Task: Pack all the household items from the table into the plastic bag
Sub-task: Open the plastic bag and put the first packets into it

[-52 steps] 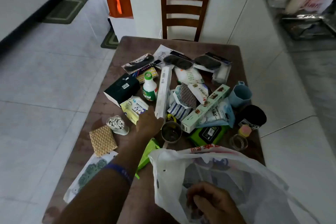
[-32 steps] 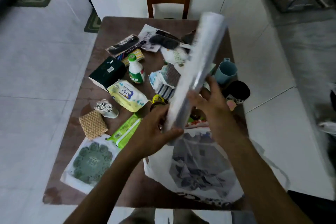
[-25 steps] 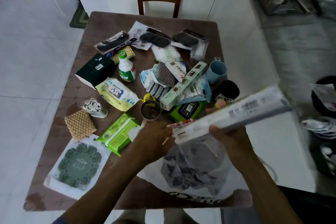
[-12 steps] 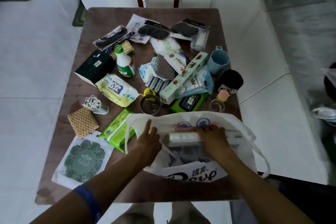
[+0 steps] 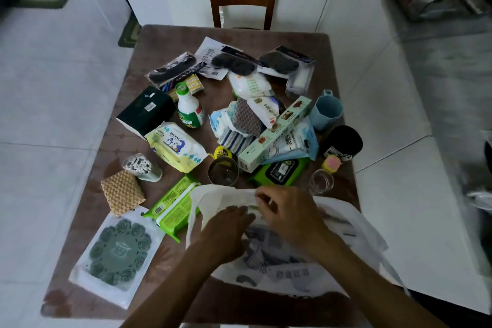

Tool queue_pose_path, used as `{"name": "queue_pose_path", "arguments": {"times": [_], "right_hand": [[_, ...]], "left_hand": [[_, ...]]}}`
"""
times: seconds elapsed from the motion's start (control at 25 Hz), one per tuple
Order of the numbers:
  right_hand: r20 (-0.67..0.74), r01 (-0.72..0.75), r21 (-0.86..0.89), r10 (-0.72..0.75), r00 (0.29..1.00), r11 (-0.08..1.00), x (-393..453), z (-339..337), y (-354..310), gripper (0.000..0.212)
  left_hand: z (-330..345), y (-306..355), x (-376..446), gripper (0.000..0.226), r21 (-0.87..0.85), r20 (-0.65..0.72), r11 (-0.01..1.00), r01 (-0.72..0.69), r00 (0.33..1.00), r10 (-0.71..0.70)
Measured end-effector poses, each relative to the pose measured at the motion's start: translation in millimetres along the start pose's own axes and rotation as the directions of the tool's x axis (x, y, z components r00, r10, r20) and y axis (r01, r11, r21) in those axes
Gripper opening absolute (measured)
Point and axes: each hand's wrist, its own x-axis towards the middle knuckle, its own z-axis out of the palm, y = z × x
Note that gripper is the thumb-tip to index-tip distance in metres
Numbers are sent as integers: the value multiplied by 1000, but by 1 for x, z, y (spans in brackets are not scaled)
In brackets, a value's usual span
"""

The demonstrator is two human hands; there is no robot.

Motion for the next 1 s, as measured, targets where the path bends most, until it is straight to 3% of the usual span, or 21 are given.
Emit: {"name": "queue_pose_path", "arguments": {"times": [0.08, 0.16, 0.24, 0.32, 0.36, 0.48, 0.6, 0.68, 0.72, 0.76, 0.8, 0.84, 0.88, 0.96, 1.0], "right_hand": [[-54, 38, 113, -32, 998, 993, 42, -7, -2, 20], [5, -55, 59, 55, 998, 997, 89, -5, 17, 24], [246, -107, -132, 137, 960, 985, 127, 4, 43, 36], [455, 69, -389, 127, 881, 918, 146, 17, 64, 48], [485, 160, -482, 110, 868, 861, 150, 22, 71, 53], [467, 323, -651, 26, 884, 687, 159, 33, 78, 57], [404, 281, -613, -12, 914, 738, 156, 12, 75, 58], [235, 147, -404, -53, 971, 903, 140, -19, 75, 55], [82, 43, -189, -28, 996, 981, 128, -40, 72, 52], [-88, -56, 93, 65, 994, 994, 112, -64, 68, 49], [-238, -93, 394, 199, 951, 915, 94, -87, 62, 47], [-326, -51, 643, 333, 885, 764, 75, -108, 56, 44], [-357, 44, 818, 446, 821, 573, 55, -124, 49, 40], [-251, 178, 967, 574, 780, 181, 19, -137, 36, 35], [-166, 182, 983, 594, 787, 34, 5, -136, 29, 38]], "left_hand": [[-3, 4, -5, 65, -139, -71, 990, 22, 997, -32], [-3, 7, -9, 69, -175, -82, 984, 38, 995, -53], [-3, 7, -13, 71, -178, -80, 982, 62, 994, -77], [-1, 3, -17, 72, -176, -88, 982, 74, 992, -90], [0, 1, -18, 71, -184, -96, 980, 80, 990, -99], [6, -1, -24, 70, -219, -99, 969, 117, 985, -142], [10, -3, -30, 65, -267, -121, 955, 126, 979, -163], [9, 0, -33, 64, -356, -157, 926, 124, 969, -190], [6, 4, -34, 65, -402, -179, 909, 109, 964, -195], [2, 10, -34, 65, -443, -206, 892, 87, 959, -196], [-4, 16, -33, 62, -500, -238, 864, 53, 951, -196], [-15, 23, -33, 59, -601, -277, 799, 8, 936, -217], [-30, 29, -32, 59, -742, -300, 669, -43, 914, -274], [-65, 38, -29, 63, -948, -295, 245, -201, 846, -445], [-81, 39, -28, 66, -952, -284, 44, -303, 822, -493]]}}
